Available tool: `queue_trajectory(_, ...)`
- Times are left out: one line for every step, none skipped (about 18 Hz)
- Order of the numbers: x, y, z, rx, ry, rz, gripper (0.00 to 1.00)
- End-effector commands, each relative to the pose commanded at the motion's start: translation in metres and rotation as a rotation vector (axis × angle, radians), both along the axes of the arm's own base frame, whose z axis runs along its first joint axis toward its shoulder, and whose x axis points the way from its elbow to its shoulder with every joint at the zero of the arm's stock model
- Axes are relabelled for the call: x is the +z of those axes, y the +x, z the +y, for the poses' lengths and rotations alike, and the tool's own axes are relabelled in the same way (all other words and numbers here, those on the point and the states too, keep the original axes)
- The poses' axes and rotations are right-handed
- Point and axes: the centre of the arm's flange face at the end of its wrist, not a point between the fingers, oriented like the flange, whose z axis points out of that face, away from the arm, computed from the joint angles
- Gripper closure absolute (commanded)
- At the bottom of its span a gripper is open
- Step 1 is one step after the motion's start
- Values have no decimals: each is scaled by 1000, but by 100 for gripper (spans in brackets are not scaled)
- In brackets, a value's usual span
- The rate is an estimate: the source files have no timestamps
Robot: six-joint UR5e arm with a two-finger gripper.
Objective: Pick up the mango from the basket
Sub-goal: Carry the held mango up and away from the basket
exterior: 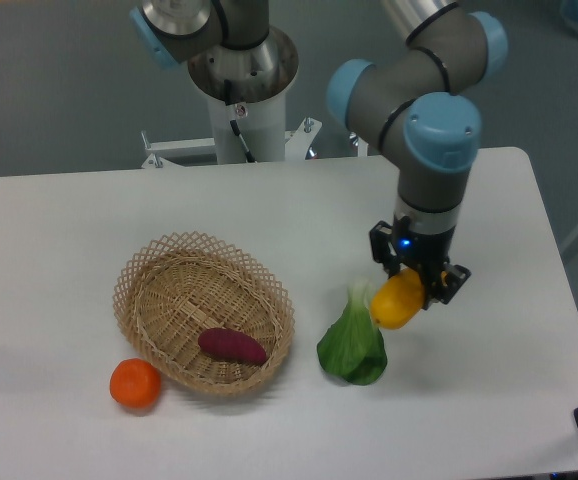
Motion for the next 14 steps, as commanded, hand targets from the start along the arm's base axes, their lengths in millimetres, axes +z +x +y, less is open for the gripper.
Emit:
queue_trajectory(-1, -7, -3, -9, -4, 3, 66)
queue_trajectory(4, -14, -5, -13, -3, 11, 66)
queue_trajectory(2, -20, -7, -16, -13, -7, 66)
queue_trajectory(7, -28, -8, -22, -24, -23, 66)
queue_trajectory(7, -35, -8, -28, -40, -52, 66)
queue_trajectory(12, -42, -6, -34, -47, -65, 66)
queue_trajectory(12, -47, -4, -35, -51, -70, 66)
queue_trajectory(10, -50, -4, -34, -59, -67, 66)
queue_trajectory(7, -52, -6, -30, -71, -65, 66)
queue_trajectory(6, -55, -8, -26, -72, -60, 66)
queue_trajectory(6, -57, -11, -27, -72, -58, 66)
queue_trajectory(5, -58, -12, -35, -74, -58, 66)
queue_trajectory(3, -58, -12, -38, -75, -61, 66)
queue_trajectory(1, -58, -13, -37, -75, -64, 66)
